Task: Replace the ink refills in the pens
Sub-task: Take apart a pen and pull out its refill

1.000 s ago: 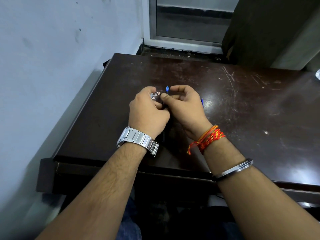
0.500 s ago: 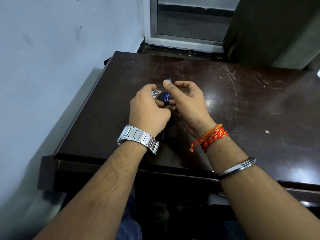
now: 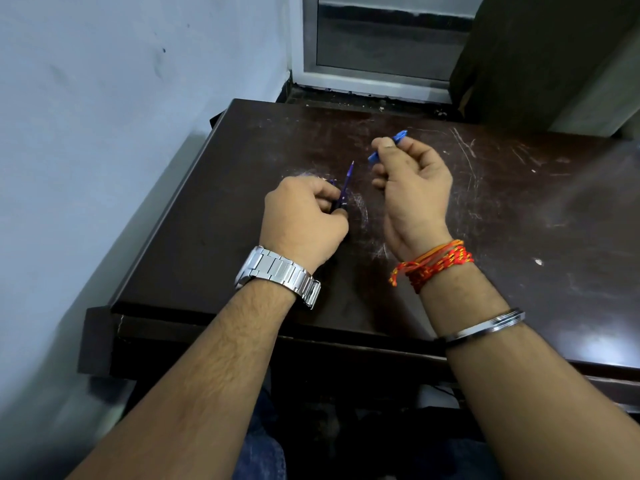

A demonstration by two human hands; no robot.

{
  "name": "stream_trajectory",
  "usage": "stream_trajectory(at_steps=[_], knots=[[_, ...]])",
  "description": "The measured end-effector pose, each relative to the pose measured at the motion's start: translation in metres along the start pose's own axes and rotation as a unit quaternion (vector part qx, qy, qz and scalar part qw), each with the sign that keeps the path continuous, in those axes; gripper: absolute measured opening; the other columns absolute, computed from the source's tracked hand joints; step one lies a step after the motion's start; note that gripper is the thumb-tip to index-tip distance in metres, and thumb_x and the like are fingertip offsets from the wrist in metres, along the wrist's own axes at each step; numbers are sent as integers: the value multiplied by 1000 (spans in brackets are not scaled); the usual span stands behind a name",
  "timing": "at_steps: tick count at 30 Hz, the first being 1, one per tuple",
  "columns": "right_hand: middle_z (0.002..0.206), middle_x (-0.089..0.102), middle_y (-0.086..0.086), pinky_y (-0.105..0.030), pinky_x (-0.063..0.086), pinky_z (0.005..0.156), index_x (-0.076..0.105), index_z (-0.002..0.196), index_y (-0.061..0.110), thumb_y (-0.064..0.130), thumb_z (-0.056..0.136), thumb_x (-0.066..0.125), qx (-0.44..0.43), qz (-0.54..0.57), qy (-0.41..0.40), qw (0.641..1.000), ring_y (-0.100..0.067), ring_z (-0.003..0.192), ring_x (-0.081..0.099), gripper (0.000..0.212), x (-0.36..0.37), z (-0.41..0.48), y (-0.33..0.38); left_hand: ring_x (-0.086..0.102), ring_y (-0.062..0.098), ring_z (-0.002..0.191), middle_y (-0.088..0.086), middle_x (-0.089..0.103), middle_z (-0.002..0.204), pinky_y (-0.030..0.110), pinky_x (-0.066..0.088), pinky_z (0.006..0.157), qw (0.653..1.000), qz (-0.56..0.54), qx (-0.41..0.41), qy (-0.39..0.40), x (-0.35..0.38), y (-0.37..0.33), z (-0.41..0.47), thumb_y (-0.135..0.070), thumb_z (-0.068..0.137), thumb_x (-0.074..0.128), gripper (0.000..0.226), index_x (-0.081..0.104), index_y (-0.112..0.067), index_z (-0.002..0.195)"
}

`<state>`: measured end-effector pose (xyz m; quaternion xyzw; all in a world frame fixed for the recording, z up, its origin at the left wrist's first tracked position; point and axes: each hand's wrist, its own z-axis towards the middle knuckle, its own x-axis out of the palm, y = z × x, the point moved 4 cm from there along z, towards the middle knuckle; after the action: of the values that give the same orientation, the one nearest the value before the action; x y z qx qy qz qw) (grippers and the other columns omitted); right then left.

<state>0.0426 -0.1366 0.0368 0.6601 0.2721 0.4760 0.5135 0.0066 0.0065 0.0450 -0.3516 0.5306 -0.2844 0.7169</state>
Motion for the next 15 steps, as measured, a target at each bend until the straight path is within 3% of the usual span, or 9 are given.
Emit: stream_trajectory(at_steps=[3,6,9,12,15], knots=[[72,69,-5,-23,51,56,63,87,15,9,86,73,2,-115,39,993,-8,55,60,12,-3,4,-8,59,-7,58,-18,59,55,-3,38,49,998,-3,-25,-54,-8,4,3,-16,69,78,13,75,-24,79],[68,70,-9,-34,56,64,70,72,16,15,77,78,51,-296,76,951,-16,56,62,10,-8,2,-26,59,-2,58,-19,55,54,2,38,51,996,12,-38,-78,-11,7,4,-14,71,76,12,75,-22,80],[54,67,-4,-30,55,56,70,58,17,16,72,77,62,-372,90,922,-13,46,60,16,-8,1,-33,59,2,57,-19,54,53,5,37,52,995,19,-52,-77,-11,10,4,-13,71,76,11,75,-20,80],[56,69,-8,-25,49,53,74,61,13,17,74,73,59,-443,97,889,-13,46,61,14,-9,3,-33,56,-4,55,-18,53,51,4,36,50,995,20,-55,-75,-9,10,4,-13,71,76,10,74,-20,78],[68,72,-14,-28,49,58,77,70,7,20,77,70,56,-483,113,867,-22,64,65,16,-9,2,-32,57,-3,56,-18,54,51,5,37,51,996,17,-55,-73,-9,10,4,-12,71,76,11,74,-20,78]])
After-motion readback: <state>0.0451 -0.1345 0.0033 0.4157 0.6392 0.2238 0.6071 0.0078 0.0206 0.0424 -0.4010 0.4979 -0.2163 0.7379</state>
